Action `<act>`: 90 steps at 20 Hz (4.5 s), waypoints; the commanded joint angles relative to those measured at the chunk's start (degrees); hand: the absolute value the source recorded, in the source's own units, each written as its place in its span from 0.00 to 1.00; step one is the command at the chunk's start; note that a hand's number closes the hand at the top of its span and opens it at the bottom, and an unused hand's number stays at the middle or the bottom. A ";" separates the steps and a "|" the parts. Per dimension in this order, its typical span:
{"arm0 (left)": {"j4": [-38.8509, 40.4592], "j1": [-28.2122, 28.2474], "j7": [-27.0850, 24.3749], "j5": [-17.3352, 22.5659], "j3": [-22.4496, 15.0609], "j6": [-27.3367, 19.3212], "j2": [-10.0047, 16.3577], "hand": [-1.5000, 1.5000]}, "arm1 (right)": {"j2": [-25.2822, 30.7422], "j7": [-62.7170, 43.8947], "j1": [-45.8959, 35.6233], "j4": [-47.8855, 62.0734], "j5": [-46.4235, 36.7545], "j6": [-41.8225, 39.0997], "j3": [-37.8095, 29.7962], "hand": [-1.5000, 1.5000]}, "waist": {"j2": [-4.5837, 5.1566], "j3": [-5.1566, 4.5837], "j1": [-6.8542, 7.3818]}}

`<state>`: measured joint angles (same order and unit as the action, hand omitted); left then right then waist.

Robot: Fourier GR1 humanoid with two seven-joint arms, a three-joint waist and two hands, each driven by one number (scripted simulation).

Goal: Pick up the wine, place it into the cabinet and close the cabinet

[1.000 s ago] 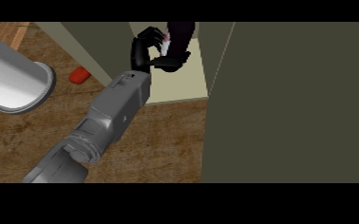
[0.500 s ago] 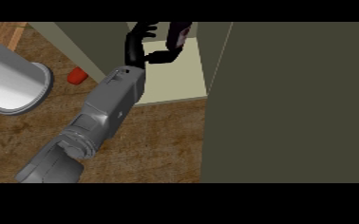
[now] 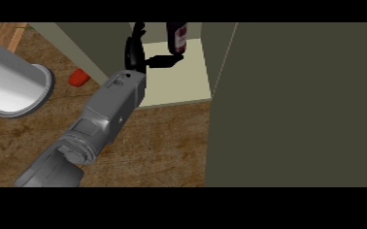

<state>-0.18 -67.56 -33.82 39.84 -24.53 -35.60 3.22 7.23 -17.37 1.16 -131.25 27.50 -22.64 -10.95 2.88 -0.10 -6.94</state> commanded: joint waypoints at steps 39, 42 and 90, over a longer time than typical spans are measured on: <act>-35.49 16.37 -8.14 7.67 -10.44 -4.14 -3.22 0.00 | -0.87 -0.75 2.75 -2.89 -1.73 1.70 0.16 0.00 | -2.90 0.11 5.07; -43.44 23.90 -10.33 8.87 -14.79 -7.85 -3.22 0.00 | -1.90 -2.09 3.57 -4.39 -3.88 3.28 2.41 0.00 | -3.05 0.09 5.79; -109.56 85.50 -8.95 6.26 -2.34 12.17 44.74 1.00 | 5.42 -3.60 18.76 -12.42 -3.95 -21.13 26.89 1.00 | -3.33 -0.02 7.54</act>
<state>-110.16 15.12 -41.15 43.85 -31.14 -26.53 45.73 13.82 -18.55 19.59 -134.40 29.31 -43.08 9.60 -0.30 -0.09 0.45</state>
